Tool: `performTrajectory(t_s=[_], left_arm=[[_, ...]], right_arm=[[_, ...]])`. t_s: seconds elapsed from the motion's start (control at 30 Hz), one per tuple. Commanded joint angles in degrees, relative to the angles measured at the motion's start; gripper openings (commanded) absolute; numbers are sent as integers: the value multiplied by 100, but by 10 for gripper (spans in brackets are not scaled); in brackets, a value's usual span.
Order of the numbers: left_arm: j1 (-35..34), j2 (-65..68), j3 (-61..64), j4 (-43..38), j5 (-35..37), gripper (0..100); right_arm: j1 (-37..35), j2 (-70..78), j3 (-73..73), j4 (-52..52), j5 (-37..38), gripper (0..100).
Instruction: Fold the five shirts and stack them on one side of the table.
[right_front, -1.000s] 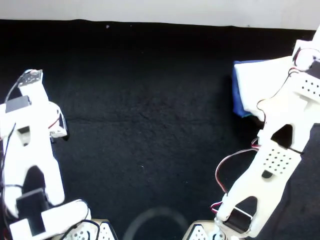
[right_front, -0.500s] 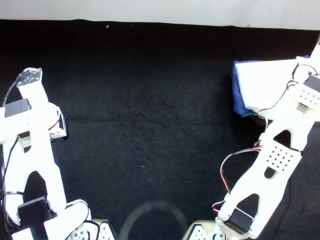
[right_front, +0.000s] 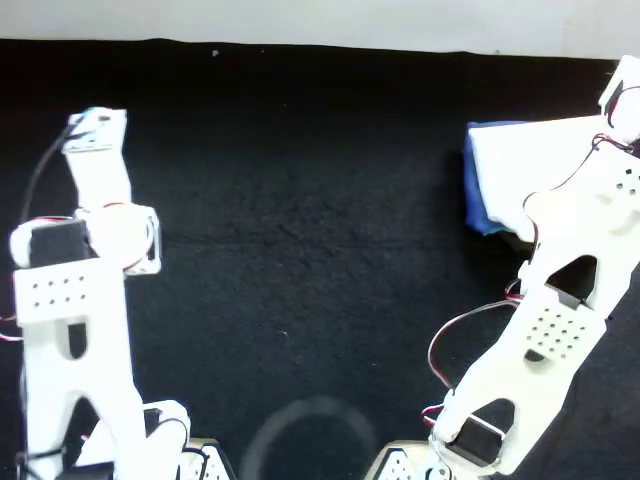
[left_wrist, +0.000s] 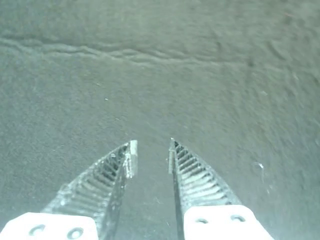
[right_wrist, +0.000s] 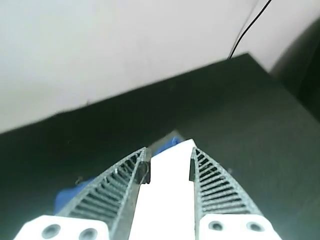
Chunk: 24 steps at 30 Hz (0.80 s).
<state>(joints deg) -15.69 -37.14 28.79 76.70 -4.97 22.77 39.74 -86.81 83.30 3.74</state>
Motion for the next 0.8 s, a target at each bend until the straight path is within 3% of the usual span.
performTrajectory(t_s=[0.0,0.07,0.23,0.5,0.63,0.77], left_arm=[[198,-576,-31,299,-18,119],[207,-822,4,404,-18,119],[207,-1147,444,527,-26,119],[804,-1991,927,598,-62,119],[1209,-2413,1429,378,-835,119],[1226,-2536,2185,-360,-941,119]], right_arm=[[-356,-945,-110,1209,-9,131],[-585,-1270,-48,1807,0,131],[-708,-2176,1095,1798,0,131],[-1499,-5692,6211,1745,0,131],[-1868,-7081,8963,725,0,131],[-1886,-8224,11310,-725,0,131]])
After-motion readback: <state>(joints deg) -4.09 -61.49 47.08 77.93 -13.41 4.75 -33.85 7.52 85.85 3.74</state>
